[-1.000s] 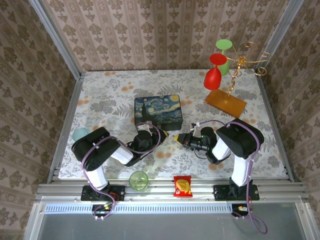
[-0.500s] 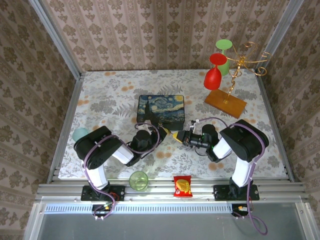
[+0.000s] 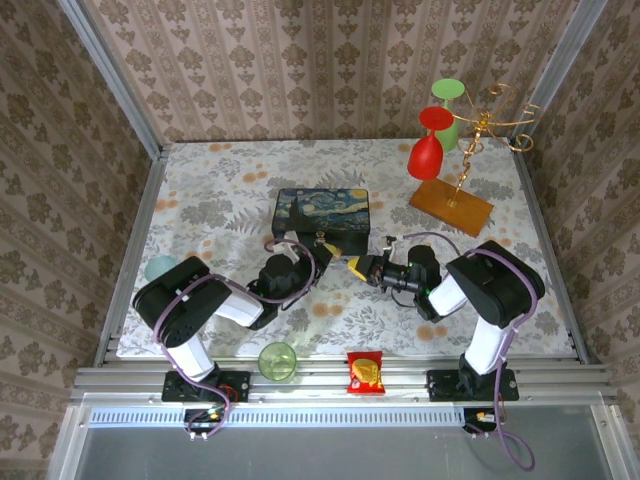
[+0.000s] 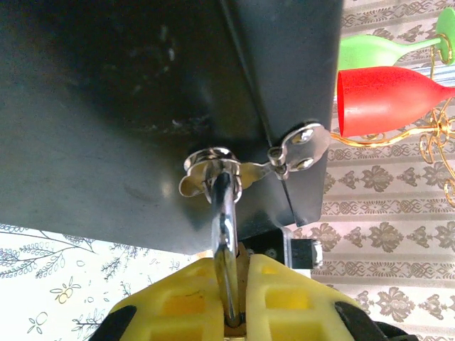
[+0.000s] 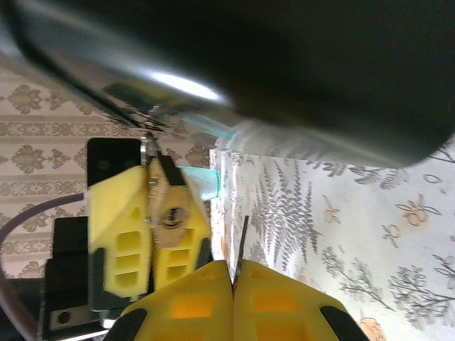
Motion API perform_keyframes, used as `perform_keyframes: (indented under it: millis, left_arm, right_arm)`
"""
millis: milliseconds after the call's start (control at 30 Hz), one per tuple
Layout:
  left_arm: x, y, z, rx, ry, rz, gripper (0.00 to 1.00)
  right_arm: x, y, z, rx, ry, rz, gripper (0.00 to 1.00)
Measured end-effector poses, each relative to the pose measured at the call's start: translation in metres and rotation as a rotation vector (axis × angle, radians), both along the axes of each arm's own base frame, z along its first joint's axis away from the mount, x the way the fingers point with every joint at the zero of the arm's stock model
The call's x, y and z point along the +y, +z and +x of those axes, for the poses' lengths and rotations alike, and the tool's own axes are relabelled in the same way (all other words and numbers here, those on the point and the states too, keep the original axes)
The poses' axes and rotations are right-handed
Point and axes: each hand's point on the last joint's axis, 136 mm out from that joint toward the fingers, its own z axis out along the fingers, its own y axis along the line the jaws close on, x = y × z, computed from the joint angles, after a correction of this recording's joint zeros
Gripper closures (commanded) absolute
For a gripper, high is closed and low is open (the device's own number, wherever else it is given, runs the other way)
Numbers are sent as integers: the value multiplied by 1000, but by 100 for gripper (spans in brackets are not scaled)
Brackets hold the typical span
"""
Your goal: Unlock a padlock with a key
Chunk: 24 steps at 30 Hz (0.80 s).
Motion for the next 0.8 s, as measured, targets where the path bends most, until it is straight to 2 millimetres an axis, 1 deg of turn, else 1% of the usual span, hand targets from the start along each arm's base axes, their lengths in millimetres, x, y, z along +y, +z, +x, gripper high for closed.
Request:
perform_keyframes:
  millis: [167, 300, 433, 800]
  left_arm:
    - [-1, 3, 1, 6, -2, -15, 100]
    - [-3, 8, 2, 7, -1, -34, 100]
    - [-1, 14, 3, 4, 4, -50, 100]
    - [-3, 16, 4, 17, 2, -67, 100]
  right_arm:
    - [0, 23, 1, -44, -5, 36, 100]
    - [2, 35, 6, -68, -6, 54, 100]
    - [3, 39, 8, -79, -7, 62, 100]
    - [1, 42, 10, -90, -12, 66, 100]
